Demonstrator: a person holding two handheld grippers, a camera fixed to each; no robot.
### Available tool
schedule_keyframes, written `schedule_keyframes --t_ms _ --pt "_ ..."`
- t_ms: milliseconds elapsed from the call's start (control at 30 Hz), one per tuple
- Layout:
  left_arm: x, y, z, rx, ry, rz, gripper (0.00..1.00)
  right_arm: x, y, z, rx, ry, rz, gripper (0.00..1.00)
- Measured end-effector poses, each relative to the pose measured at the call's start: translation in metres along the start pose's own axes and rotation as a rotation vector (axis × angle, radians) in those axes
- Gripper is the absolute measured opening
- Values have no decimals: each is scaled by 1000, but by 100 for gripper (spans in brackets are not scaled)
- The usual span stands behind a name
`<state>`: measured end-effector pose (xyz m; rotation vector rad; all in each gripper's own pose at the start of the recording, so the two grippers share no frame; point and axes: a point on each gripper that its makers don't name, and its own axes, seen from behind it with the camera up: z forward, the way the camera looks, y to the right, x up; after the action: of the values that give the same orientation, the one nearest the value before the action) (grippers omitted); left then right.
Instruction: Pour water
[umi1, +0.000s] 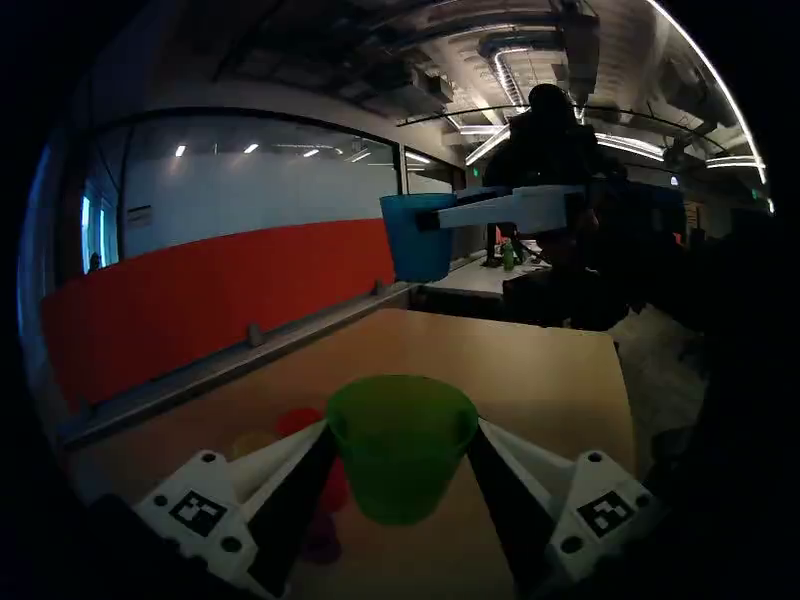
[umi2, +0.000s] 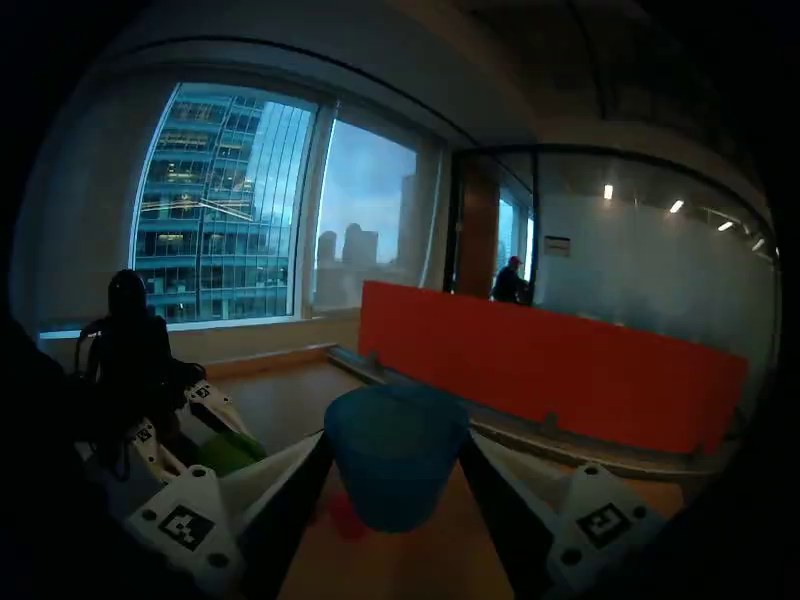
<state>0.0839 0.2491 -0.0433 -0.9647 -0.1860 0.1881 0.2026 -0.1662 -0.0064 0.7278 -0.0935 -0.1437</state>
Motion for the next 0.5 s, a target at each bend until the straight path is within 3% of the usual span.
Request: schedule_keyframes --t_ms 500 --pt "-29 1 11 -23 -94 7 85 -42 0 0 36 -87 1 90"
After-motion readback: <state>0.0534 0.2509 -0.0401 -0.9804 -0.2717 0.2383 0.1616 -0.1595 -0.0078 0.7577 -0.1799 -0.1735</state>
